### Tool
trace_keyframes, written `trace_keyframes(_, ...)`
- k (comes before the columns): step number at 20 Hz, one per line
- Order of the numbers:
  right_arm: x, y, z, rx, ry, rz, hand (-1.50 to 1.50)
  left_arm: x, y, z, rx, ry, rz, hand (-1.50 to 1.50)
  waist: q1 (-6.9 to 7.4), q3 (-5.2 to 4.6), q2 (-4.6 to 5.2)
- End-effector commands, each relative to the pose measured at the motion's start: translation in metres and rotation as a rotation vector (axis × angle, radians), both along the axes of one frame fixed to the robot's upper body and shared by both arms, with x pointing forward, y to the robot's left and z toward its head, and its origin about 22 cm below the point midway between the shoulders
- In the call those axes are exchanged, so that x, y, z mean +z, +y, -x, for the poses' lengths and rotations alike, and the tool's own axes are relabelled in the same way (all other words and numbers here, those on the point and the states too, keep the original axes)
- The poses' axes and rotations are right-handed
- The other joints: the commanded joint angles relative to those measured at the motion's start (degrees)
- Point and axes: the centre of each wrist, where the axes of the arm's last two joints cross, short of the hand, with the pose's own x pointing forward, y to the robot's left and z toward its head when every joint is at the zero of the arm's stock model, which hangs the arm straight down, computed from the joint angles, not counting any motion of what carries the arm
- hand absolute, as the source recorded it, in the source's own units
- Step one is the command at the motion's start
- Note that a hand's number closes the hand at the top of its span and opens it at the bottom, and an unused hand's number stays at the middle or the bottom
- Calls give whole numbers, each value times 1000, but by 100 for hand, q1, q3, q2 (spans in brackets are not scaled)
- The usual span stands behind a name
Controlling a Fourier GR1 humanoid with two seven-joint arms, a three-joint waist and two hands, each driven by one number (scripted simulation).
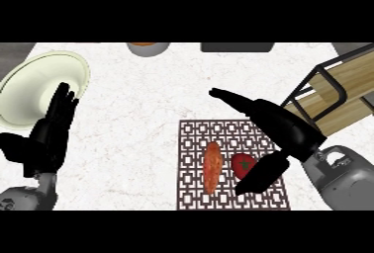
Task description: Pick the sweet potato from the placemat and place it in the tiered shelf
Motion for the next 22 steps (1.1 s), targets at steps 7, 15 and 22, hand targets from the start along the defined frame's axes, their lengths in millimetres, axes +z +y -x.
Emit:
trace_keyframes(7,0,89,37,-71,-13,375,-150,2,-9,7,-3,-7,1,0,30,18,41)
trace_keyframes(15,-26,101,24,-138,-43,662,-150,6,1,7,-3,-1,-8,0,58,18,55)
trace_keyframes(22,-66,87,14,-168,-13,690,-150,-5,-9,14,2,-18,9,0,15,23,64)
